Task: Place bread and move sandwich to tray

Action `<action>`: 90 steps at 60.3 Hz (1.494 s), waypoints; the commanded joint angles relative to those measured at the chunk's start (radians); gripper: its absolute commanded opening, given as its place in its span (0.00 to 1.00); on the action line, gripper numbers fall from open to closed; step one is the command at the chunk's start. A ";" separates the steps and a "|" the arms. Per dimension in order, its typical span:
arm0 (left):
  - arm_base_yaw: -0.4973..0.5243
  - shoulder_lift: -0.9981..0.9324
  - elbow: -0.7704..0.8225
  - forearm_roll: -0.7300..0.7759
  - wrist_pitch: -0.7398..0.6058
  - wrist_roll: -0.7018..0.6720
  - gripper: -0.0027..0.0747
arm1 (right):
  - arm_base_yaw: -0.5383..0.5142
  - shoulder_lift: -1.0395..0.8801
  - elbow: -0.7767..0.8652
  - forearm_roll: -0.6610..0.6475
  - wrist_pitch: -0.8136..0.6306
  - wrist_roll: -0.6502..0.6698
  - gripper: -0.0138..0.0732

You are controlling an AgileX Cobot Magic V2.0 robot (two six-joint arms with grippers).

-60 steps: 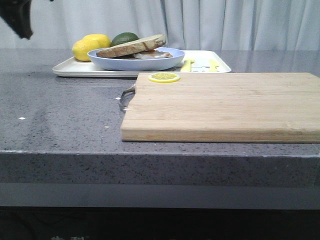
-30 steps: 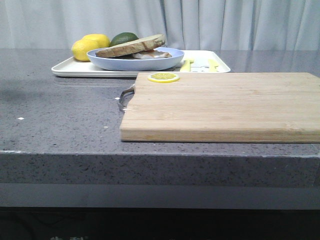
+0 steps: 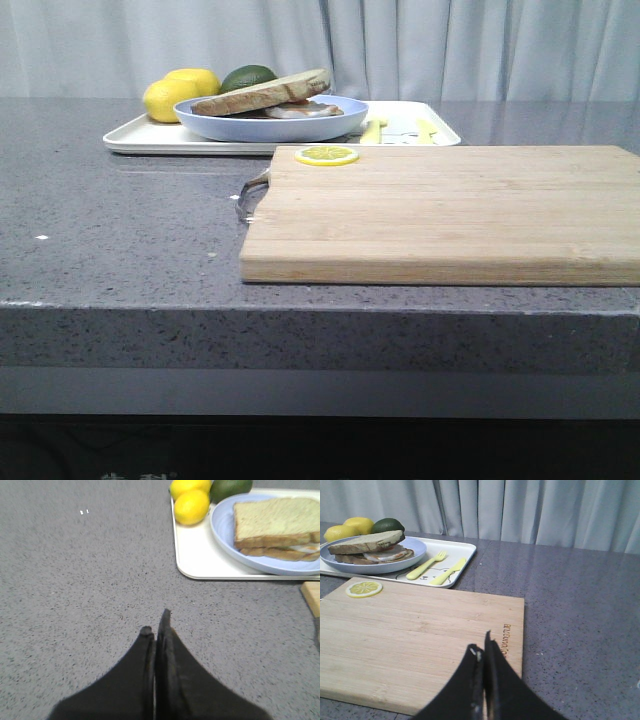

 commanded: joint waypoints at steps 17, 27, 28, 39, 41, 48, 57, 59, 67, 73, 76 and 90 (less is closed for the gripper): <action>-0.002 -0.456 0.248 -0.007 -0.088 0.001 0.01 | -0.005 0.011 -0.027 -0.007 -0.076 -0.003 0.09; -0.002 -0.552 0.310 -0.007 -0.090 0.001 0.01 | -0.005 0.011 -0.027 -0.007 -0.076 -0.003 0.09; -0.002 -0.556 0.312 -0.007 -0.090 0.001 0.01 | -0.005 0.011 -0.027 -0.007 -0.076 -0.003 0.09; -0.002 -0.557 0.313 -0.007 -0.090 0.001 0.01 | -0.005 0.011 -0.027 -0.007 -0.076 -0.003 0.09; -0.002 -0.557 0.313 -0.007 -0.090 0.001 0.01 | -0.005 0.011 -0.027 -0.007 -0.076 -0.003 0.09; -0.002 -0.557 0.313 -0.007 -0.090 0.001 0.01 | -0.005 0.011 -0.027 -0.007 -0.076 -0.003 0.09; -0.002 -0.557 0.313 -0.007 -0.090 0.001 0.01 | -0.005 0.011 -0.027 -0.007 -0.076 -0.003 0.09; -0.002 -0.557 0.313 -0.007 -0.090 0.001 0.01 | -0.005 0.011 -0.027 -0.007 -0.076 -0.003 0.09; -0.002 -0.557 0.313 -0.007 -0.090 0.001 0.01 | -0.005 0.011 -0.027 -0.007 -0.076 -0.003 0.09; -0.002 -0.557 0.313 -0.007 -0.090 0.001 0.01 | -0.005 0.011 -0.027 -0.007 -0.076 -0.003 0.09; -0.002 -0.561 0.322 -0.007 -0.097 0.001 0.01 | -0.005 0.011 -0.027 -0.007 -0.076 -0.003 0.09; 0.054 -0.700 0.451 -0.015 -0.154 0.001 0.01 | -0.005 0.011 -0.027 -0.007 -0.075 -0.003 0.09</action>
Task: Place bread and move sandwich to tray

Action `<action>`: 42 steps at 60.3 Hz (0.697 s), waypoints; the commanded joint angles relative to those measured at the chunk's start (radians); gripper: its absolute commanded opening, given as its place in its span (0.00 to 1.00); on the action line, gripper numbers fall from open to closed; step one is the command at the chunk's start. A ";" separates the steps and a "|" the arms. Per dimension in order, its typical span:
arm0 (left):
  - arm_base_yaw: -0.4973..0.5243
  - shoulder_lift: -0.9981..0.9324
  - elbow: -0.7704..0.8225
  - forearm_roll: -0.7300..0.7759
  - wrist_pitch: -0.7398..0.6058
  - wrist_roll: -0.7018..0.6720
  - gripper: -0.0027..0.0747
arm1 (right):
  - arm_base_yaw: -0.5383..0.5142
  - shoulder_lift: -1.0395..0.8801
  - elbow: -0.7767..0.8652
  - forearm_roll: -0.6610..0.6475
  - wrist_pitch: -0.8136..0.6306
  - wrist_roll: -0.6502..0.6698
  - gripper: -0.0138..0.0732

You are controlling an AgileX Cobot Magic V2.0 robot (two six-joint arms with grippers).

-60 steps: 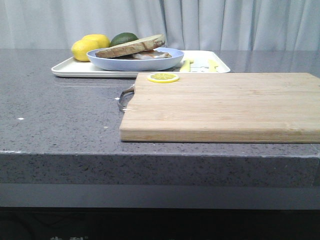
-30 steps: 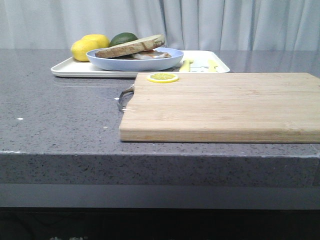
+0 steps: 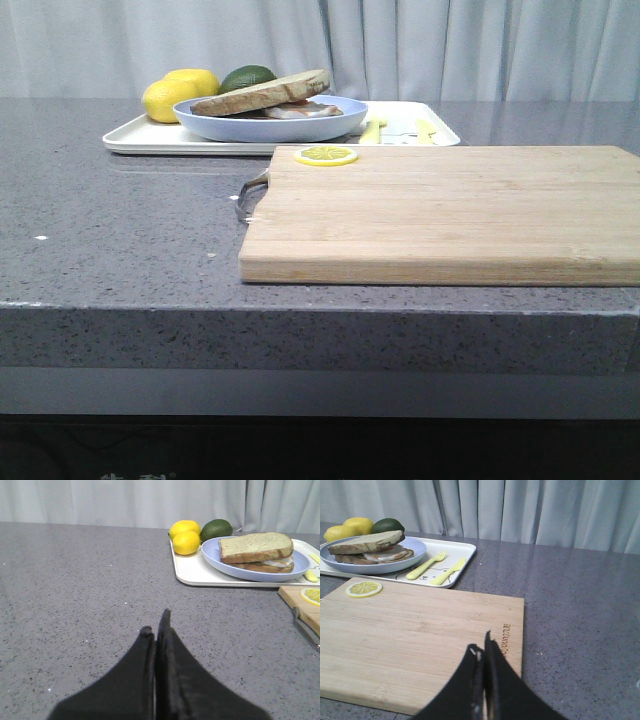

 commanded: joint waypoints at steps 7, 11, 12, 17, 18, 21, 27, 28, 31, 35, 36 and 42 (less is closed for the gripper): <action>0.061 -0.157 0.105 -0.026 -0.129 0.001 0.01 | -0.005 0.011 -0.027 -0.007 -0.075 -0.003 0.09; 0.068 -0.194 0.160 -0.042 -0.154 0.001 0.01 | -0.005 0.011 -0.027 -0.007 -0.075 -0.003 0.09; 0.071 -0.189 0.172 -0.042 -0.167 0.001 0.01 | -0.005 0.011 -0.027 -0.007 -0.076 -0.003 0.09; 0.071 -0.190 0.218 -0.045 -0.190 0.001 0.01 | -0.005 0.011 -0.027 -0.007 -0.074 -0.003 0.09; 0.071 -0.190 0.225 -0.045 -0.198 0.001 0.01 | -0.005 0.011 -0.027 -0.007 -0.073 -0.003 0.09; 0.071 -0.190 0.251 -0.047 -0.218 0.001 0.01 | -0.005 0.011 -0.027 -0.007 -0.073 -0.003 0.09; 0.071 -0.190 0.309 -0.049 -0.278 0.001 0.01 | -0.005 0.011 -0.027 -0.007 -0.073 -0.003 0.09; 0.071 -0.190 0.321 -0.049 -0.295 0.001 0.01 | -0.005 0.011 -0.027 -0.007 -0.073 -0.003 0.09; 0.071 -0.190 0.348 -0.052 -0.334 0.001 0.01 | -0.005 0.011 -0.027 -0.007 -0.073 -0.003 0.09; 0.071 -0.190 0.358 -0.068 -0.334 0.001 0.01 | -0.005 0.011 -0.027 -0.007 -0.073 -0.003 0.09; 0.071 -0.190 0.356 -0.068 -0.332 0.001 0.01 | -0.005 0.011 -0.027 -0.007 -0.073 -0.003 0.09; 0.071 -0.190 0.358 -0.068 -0.349 0.001 0.01 | -0.005 0.011 -0.027 -0.007 -0.073 -0.003 0.09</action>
